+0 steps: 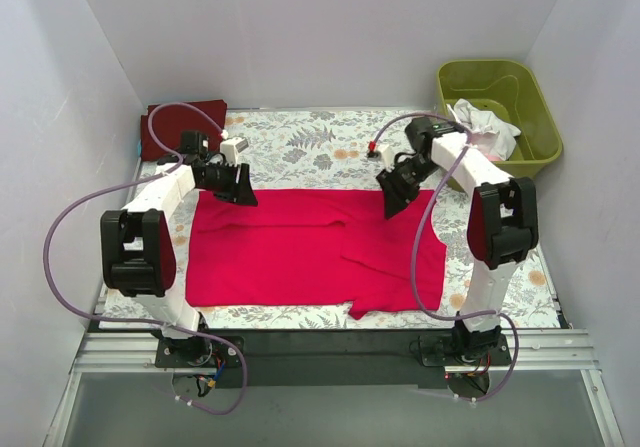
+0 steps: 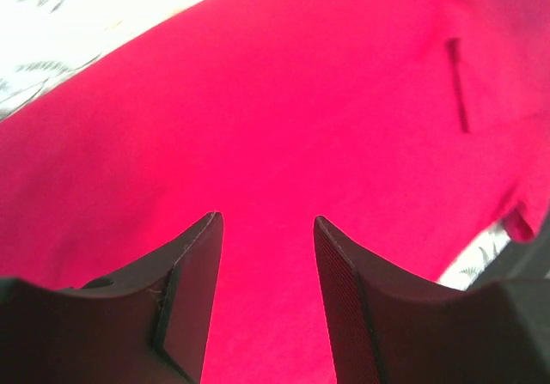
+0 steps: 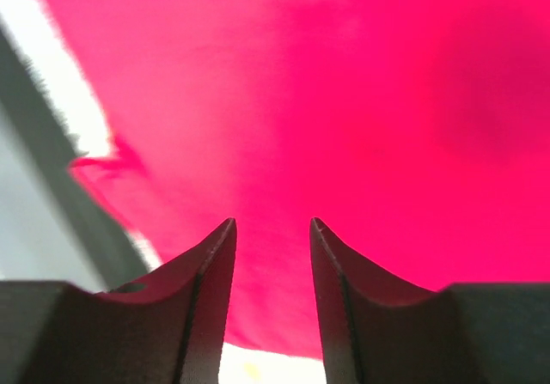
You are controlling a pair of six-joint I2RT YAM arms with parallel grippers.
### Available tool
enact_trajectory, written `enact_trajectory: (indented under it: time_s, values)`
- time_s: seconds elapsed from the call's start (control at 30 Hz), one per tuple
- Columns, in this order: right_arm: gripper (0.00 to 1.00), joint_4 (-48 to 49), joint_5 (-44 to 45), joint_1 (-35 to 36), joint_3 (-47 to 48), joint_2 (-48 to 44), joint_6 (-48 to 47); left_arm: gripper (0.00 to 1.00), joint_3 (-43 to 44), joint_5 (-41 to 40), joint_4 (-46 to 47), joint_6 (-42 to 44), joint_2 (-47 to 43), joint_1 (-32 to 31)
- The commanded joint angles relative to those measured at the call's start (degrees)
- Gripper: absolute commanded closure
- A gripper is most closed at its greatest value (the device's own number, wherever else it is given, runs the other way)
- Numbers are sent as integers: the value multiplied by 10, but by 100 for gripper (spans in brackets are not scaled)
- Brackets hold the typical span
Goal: Fold and stack the t-shirts
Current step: Fold the tshirt
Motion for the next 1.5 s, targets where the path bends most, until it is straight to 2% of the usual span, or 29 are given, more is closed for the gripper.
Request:
enact_trajectory:
  time_s: [0.0, 0.2, 0.37, 0.63, 0.93, 1.17, 1.4, 1.47]
  values:
    - [55, 30, 148, -37, 46, 16, 26, 55, 17, -65, -18, -42, 22, 16]
    - [57, 64, 266, -43, 58, 58, 25, 59, 33, -159, -22, -70, 73, 55]
    - [59, 109, 345, -48, 37, 94, 11, 61, 61, -196, -24, -70, 133, 74]
    - [59, 149, 409, -56, 101, 165, -11, 63, 134, -239, -19, -79, 222, 103]
    - [58, 171, 419, -58, 160, 197, -19, 63, 189, -216, -25, -69, 235, 123]
    - [58, 182, 444, -58, 245, 265, -35, 63, 256, -211, -39, -74, 305, 123]
    - [52, 189, 436, -58, 348, 292, -34, 62, 350, -183, -75, -80, 344, 123]
    - [45, 185, 396, -57, 353, 250, -24, 60, 356, -159, -79, -70, 314, 123]
